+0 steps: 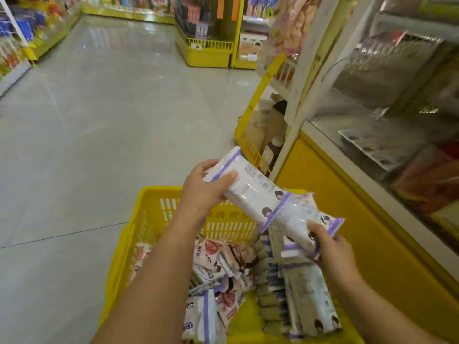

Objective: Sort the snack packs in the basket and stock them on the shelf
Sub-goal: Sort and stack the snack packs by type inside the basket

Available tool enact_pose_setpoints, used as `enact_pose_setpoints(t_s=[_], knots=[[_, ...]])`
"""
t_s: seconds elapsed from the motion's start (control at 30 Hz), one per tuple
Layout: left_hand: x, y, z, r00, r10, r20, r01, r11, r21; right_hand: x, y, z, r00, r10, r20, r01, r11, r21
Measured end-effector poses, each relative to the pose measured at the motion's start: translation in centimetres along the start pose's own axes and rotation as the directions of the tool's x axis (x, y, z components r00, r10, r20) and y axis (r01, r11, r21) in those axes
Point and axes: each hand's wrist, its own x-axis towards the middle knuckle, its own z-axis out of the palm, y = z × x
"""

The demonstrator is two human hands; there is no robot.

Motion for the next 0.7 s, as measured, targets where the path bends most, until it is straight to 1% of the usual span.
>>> enact_pose_setpoints(t_s=[0.07,0.1,0.17,0.27,0.33,0.37,0.5,0.6,0.7], knots=[[-0.2,-2.8,2.2,0.989,-0.138,-0.053,0.127,0.976,-0.178,-0.3,2.2,-0.4,0.984,0.179,0.005,-0.178,0.974,0.142],[-0.4,-4.1,3.1,0.978,-0.202,-0.056,0.182,0.951,-0.25,-0.4,3.1,-0.5,0.972,0.235,0.016,-0.234,0.955,0.183],[-0.7,-6.4,4.6,0.954,-0.288,-0.08,0.249,0.914,-0.32,-0.4,4.6,-0.6,0.955,0.296,0.024,-0.295,0.936,0.19],[-0.4,-8.3,5.7,0.913,-0.375,-0.161,0.295,0.879,-0.375,0.5,5.2,-0.4,0.943,0.333,0.022,-0.332,0.928,0.168],[0.4,-9.0,6.2,0.879,-0.441,-0.183,0.344,0.851,-0.396,1.6,4.8,-0.1,0.951,0.307,0.019,-0.307,0.94,0.147],[0.8,-9.3,6.5,0.86,-0.481,-0.169,0.388,0.832,-0.396,2.1,4.5,0.1,0.961,0.275,0.012,-0.274,0.952,0.135],[1.5,-10.9,8.5,0.754,-0.656,0.017,0.607,0.687,-0.401,2.9,3.9,0.7,0.995,0.1,-0.008,-0.098,0.99,0.1],[1.4,-12.2,10.5,0.71,-0.695,0.118,0.676,0.624,-0.393,2.7,3.7,0.8,0.999,0.031,-0.044,-0.031,1.0,0.001],[1.3,-12.7,12.1,0.705,-0.696,0.134,0.686,0.622,-0.379,2.0,3.6,0.6,0.992,-0.031,-0.126,0.017,0.994,-0.106]])
